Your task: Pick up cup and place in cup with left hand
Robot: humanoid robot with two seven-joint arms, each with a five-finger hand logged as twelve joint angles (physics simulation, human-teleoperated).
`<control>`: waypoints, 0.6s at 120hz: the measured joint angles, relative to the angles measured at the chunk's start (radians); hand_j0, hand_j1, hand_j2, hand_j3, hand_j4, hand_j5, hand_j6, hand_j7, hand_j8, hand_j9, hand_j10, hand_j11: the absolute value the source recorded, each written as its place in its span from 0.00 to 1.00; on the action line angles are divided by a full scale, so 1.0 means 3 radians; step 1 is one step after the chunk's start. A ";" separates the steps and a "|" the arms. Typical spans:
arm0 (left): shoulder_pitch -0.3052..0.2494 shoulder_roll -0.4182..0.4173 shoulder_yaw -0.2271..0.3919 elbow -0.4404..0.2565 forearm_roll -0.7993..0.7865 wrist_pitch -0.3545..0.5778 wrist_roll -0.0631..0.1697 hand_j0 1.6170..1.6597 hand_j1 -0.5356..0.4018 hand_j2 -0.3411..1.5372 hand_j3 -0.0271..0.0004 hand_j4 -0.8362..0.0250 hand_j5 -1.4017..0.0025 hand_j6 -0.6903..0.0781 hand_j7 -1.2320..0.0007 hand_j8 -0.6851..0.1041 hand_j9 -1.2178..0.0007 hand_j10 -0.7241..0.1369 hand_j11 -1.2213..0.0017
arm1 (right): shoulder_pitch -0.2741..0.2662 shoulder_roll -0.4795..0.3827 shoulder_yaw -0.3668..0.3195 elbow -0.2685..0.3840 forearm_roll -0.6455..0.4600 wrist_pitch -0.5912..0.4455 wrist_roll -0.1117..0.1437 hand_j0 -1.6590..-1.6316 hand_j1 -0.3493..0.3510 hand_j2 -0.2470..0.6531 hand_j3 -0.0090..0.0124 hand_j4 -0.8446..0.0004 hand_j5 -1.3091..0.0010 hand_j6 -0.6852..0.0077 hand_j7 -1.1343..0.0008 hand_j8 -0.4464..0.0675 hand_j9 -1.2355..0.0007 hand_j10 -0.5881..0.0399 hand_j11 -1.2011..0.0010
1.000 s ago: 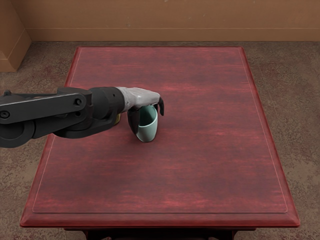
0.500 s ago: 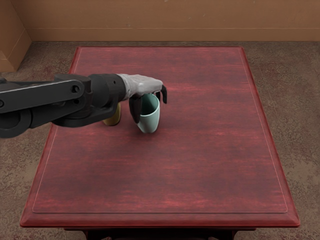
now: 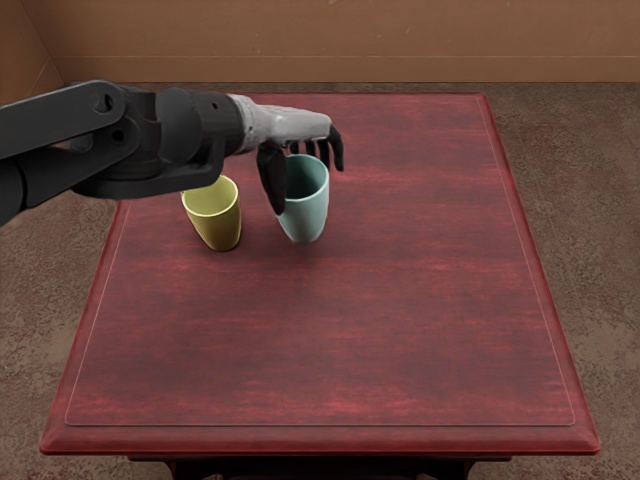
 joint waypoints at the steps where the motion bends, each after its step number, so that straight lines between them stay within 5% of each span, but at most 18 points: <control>1: -0.0006 0.0014 -0.0005 0.0000 0.0000 -0.0002 0.0000 0.96 0.44 0.28 0.99 0.49 0.61 0.37 0.56 0.40 0.55 0.36 0.55 | 0.0000 0.0000 0.0000 0.0000 0.0000 0.0000 0.0000 0.04 0.04 0.27 0.42 0.97 0.98 0.95 0.97 0.82 0.97 0.90 0.97; 72: -0.0188 0.0566 -0.0206 -0.0003 -0.0379 -0.0353 0.0000 0.96 0.42 0.32 0.99 0.47 0.60 0.36 0.55 0.39 0.54 0.34 0.54 | 0.0009 0.0000 0.0004 0.0000 0.0002 -0.0002 -0.0003 0.04 0.04 0.27 0.42 0.97 0.98 0.95 0.97 0.82 0.97 0.90 0.97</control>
